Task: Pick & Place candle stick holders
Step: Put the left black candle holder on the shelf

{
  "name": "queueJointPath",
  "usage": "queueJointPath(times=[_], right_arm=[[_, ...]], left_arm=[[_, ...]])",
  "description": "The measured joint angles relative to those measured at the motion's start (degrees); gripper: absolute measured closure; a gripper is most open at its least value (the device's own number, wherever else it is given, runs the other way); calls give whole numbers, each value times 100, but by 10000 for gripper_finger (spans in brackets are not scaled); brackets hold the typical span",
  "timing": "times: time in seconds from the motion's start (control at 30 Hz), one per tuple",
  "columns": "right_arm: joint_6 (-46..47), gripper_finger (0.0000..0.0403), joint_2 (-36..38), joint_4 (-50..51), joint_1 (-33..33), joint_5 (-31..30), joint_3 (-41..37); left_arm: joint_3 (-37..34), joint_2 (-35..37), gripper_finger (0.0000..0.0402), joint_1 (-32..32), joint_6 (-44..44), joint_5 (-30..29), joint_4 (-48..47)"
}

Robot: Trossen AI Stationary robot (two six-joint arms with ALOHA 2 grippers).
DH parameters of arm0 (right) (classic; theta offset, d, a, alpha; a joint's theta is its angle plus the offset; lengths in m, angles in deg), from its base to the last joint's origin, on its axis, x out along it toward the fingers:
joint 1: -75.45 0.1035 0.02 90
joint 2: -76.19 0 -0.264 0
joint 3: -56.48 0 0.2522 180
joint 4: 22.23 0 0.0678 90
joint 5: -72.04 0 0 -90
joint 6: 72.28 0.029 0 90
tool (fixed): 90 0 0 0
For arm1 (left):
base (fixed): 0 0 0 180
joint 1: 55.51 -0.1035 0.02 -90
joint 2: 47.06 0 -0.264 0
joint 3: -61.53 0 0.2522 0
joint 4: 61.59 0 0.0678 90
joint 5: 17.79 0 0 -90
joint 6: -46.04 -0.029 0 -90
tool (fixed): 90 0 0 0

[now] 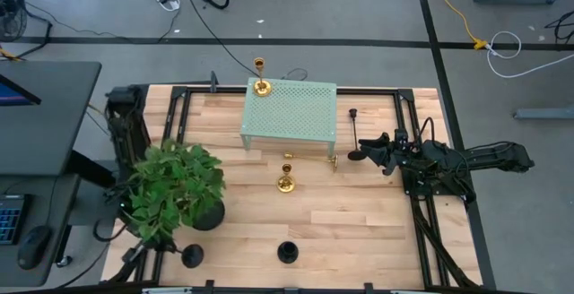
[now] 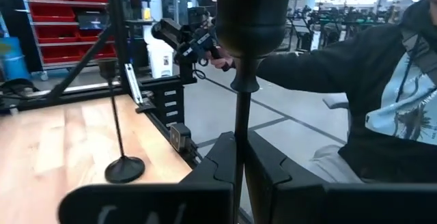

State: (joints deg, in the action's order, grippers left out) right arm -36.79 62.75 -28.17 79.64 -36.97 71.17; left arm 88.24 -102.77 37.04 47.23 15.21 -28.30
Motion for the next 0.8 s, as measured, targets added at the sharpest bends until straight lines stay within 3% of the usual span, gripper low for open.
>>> queueJointPath(times=[0.17, 0.67, 0.8], right_arm=[[0, 218, 0, 1, -2, 2, 1], [-15, 218, 0, 4, -2, 0, 0], [-53, 218, 1, 9, 0, 0, 0]], left_arm=[[6, 222, 391, 593, -97, -184, -37], [621, 861, 391, 2341, -1853, -3134, -16], [895, 1023, 391, 2718, -2308, -3293, -26]])
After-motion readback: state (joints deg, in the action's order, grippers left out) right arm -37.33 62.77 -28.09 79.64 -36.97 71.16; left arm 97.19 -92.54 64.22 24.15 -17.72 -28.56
